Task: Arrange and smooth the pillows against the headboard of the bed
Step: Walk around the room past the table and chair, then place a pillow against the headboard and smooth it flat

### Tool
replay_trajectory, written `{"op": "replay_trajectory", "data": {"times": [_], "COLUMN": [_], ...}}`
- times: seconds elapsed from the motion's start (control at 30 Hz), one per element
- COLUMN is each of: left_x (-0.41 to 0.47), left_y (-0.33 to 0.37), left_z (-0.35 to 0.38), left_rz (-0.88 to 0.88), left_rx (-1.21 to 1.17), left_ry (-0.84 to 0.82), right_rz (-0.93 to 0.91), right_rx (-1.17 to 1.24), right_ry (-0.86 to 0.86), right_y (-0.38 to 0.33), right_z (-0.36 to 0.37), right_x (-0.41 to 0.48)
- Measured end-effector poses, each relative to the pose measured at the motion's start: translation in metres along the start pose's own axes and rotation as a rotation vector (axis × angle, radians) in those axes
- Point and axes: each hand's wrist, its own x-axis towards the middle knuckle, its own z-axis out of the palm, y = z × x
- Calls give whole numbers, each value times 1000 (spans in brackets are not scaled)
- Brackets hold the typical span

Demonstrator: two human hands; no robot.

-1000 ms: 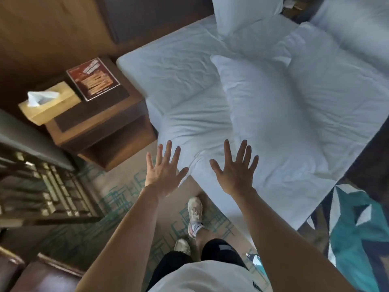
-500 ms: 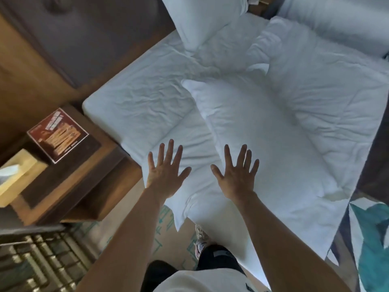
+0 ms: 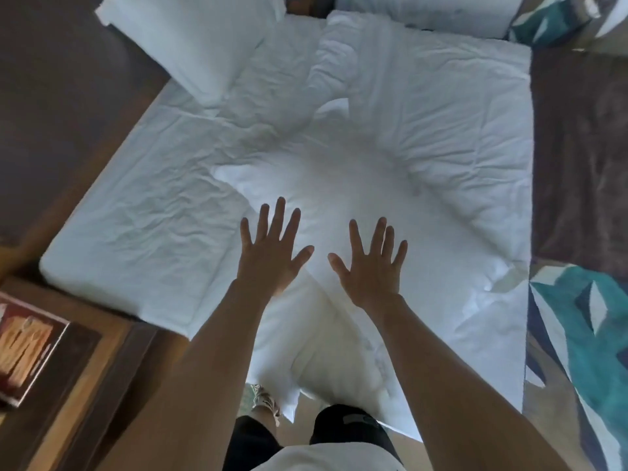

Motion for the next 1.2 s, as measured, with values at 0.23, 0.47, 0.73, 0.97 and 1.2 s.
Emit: {"op": "replay_trajectory", "data": {"times": [0.23,0.47,0.73,0.97,1.2], "left_x": [85,149,235,330,434], "left_y": [-7,-14,5,54,104], "left_z": [-15,8,39,88,121], "left_rz": [255,549,661,597,591], "left_rx": [32,99,98,75,118], "left_ry": [31,-57,-89,-141,-225], "right_rz": [287,582,734,800,872], "right_rx": [15,103,210,248,286], "right_ry": [28,36,23,90,54], "right_y": [12,-2,25,92,178], "right_z": [3,12,30,55,72], "right_x": [19,29,75,153,210]}}
